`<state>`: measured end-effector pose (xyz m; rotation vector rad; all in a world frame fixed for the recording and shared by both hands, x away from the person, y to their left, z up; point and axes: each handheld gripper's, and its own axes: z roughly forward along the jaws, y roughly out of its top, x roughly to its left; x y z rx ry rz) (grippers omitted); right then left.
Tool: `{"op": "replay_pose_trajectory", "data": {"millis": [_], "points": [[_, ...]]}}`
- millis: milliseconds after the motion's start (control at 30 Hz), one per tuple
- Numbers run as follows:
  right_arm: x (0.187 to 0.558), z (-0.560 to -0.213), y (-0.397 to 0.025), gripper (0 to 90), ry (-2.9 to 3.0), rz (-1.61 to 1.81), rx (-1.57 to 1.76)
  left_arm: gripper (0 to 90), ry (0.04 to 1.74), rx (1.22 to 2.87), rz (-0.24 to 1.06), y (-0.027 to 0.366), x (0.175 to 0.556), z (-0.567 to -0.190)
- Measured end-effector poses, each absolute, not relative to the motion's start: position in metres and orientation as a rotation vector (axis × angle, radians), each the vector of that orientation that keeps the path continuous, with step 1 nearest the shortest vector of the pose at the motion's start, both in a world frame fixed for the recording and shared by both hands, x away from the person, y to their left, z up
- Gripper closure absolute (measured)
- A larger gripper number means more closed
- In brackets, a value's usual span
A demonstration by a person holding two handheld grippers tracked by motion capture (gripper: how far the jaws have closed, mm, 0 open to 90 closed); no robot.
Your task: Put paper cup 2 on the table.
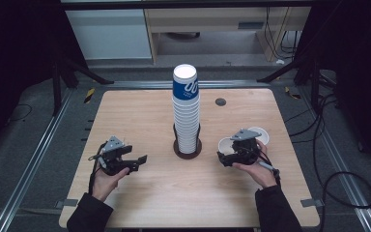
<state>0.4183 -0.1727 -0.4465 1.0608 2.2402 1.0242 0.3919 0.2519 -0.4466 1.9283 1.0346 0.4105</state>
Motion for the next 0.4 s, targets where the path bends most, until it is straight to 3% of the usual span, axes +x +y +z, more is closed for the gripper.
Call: {"op": "replay_pose_trajectory", "data": {"millis": [400], "points": [[0.406,-0.415,-0.177,7.0,2.15,1.147,1.026,21.8,1.046,1.911,0.411,0.256,0.393,-0.446]]}}
